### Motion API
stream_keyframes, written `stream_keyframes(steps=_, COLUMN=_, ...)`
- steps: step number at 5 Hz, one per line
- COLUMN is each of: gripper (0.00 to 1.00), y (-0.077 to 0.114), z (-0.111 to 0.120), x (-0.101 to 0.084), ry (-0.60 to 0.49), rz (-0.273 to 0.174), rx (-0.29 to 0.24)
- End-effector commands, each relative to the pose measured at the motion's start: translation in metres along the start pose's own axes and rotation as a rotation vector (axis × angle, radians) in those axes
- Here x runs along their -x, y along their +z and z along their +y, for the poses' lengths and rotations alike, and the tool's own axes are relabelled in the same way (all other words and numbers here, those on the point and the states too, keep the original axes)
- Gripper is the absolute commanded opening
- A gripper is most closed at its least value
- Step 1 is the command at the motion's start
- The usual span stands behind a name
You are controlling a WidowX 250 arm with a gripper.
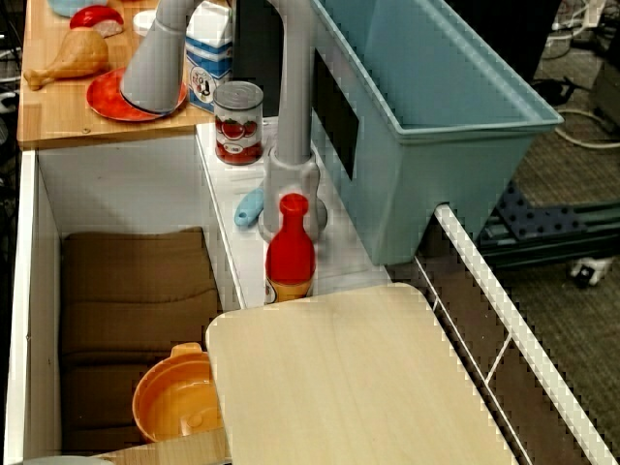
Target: Put knife on cutting board
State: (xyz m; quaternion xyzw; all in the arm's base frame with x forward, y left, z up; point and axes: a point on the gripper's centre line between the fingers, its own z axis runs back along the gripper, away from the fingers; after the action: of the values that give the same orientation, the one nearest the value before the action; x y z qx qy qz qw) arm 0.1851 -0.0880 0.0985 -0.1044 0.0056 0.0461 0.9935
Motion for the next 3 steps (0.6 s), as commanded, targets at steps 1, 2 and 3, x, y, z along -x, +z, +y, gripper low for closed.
stream_keyframes(steps=1, gripper=0.0, y=0.017, z=-0.017, x=-0.04, ry=0.011, rz=-0.071, rx=-0.013)
stream_keyframes(steps=2, gripper=0.0, y=0.022, z=-0.012, x=-0.081, ry=0.065, rz=-0.087, rx=-0.005)
stream_keyframes(steps=3, gripper=0.0, y=0.022, z=0.004, x=-0.116, ry=0.108, rz=-0.077, rx=-0.008)
